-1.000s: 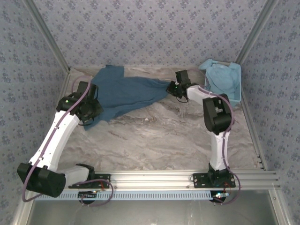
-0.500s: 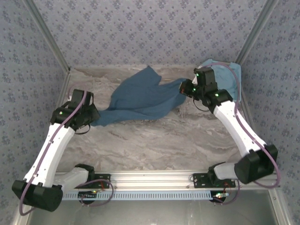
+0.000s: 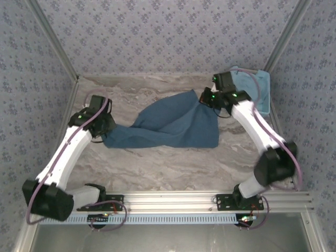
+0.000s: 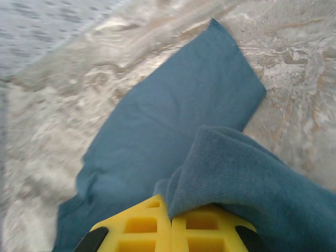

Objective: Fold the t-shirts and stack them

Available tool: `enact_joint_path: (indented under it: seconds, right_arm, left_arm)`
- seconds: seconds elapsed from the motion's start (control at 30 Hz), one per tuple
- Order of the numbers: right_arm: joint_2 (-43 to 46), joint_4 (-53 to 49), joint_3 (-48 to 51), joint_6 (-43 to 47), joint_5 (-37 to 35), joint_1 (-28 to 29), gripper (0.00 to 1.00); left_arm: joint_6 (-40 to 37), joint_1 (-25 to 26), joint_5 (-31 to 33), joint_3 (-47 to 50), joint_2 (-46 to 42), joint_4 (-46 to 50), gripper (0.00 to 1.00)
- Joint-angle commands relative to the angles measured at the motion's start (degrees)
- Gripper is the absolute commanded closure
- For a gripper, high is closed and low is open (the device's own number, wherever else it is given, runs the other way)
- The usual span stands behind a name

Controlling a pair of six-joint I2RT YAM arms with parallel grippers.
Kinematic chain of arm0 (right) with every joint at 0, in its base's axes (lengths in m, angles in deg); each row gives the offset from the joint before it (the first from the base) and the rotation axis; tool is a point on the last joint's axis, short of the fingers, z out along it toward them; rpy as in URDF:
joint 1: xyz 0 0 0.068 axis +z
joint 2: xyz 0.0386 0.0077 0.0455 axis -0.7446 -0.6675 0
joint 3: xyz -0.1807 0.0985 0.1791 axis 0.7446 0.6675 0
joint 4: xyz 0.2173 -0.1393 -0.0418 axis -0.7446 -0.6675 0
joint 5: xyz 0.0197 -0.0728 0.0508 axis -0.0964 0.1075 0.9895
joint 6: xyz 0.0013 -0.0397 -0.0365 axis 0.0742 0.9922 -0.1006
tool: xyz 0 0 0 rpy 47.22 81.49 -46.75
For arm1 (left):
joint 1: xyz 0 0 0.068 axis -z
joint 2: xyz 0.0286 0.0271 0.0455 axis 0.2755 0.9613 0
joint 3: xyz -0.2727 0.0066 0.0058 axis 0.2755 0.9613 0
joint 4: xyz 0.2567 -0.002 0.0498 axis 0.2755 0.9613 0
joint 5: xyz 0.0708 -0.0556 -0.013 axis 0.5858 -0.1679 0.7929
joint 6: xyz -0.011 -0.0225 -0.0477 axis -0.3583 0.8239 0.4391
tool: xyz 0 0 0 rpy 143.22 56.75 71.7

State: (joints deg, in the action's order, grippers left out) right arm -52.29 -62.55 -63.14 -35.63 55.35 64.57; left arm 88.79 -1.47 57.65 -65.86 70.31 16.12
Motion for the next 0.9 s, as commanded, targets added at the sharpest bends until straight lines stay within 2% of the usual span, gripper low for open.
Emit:
enact_joint_path:
  seconds: [0.0, 0.1, 0.17, 0.27, 0.4, 0.57, 0.73, 0.87]
  right_arm:
    - [-14.35, 2.48, -7.40, 0.33, 2.79, -1.66, 0.94]
    - [-23.44, 0.81, -14.99, 0.33, 5.21, -2.90, 0.71]
    - [-23.30, 1.33, -15.58, 0.38, 4.23, -3.26, 0.57]
    - [-18.46, -0.88, -12.31, 2.17, 1.06, -3.52, 0.45]
    - [-7.75, -3.25, 0.53, 2.51, -3.29, -3.62, 0.41]
    - [6.75, -3.25, 20.07, 1.00, -7.06, -2.52, 0.44]
    - [7.12, -9.42, 22.47, 6.86, -14.54, 1.74, 0.36]
    - [2.12, -9.65, 22.73, 8.98, -15.17, 4.54, 0.33]
  left_arm:
    - [-2.38, -1.42, 2.78, -4.30, 6.68, -2.84, 1.00]
    - [-4.13, -1.79, 2.87, -6.83, 11.68, -3.53, 1.00]
    - [-4.70, -1.78, 2.12, -7.58, 12.76, -3.76, 1.00]
    - [-4.86, -1.78, 1.15, -6.88, 12.23, -3.56, 1.00]
    - [-4.87, -1.78, -0.24, -4.51, 10.50, -2.56, 1.00]
    - [-4.60, -1.73, -1.91, -2.32, 7.96, -1.83, 1.00]
    - [-4.68, -1.72, -2.80, -1.96, 7.16, -1.56, 1.00]
    - [-4.62, -1.70, -3.24, -1.96, 7.34, -1.85, 1.00]
